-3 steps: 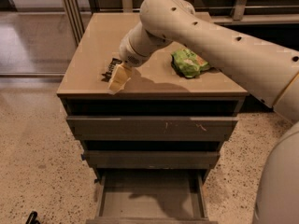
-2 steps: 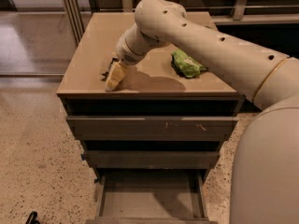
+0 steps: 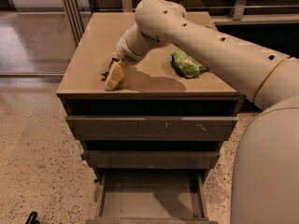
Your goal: Place rxbar chocolate into bottom drawer
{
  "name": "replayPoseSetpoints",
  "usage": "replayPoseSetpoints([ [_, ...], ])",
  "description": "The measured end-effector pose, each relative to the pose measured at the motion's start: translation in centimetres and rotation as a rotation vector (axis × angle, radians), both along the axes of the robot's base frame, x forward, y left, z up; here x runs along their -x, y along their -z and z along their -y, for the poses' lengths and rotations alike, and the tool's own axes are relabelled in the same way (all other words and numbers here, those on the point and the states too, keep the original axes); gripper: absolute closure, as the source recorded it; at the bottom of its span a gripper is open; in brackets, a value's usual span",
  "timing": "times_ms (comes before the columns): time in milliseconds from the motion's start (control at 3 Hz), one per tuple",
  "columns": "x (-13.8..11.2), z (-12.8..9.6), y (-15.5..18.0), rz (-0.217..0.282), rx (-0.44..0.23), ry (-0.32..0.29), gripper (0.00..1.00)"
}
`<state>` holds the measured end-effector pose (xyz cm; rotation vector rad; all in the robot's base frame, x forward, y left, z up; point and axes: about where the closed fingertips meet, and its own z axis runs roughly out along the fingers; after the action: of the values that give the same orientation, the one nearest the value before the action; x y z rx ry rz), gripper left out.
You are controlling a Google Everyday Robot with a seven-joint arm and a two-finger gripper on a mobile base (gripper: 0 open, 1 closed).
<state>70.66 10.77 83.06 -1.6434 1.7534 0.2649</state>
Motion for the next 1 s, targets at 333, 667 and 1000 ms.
replayPoseSetpoints([
  [333, 0.00, 0.00, 0.00, 0.000, 0.000, 0.000, 0.41],
  [667, 0.00, -0.01, 0.01, 0.000, 0.000, 0.000, 0.64],
  [1000, 0.00, -0.01, 0.01, 0.000, 0.000, 0.000, 0.87],
])
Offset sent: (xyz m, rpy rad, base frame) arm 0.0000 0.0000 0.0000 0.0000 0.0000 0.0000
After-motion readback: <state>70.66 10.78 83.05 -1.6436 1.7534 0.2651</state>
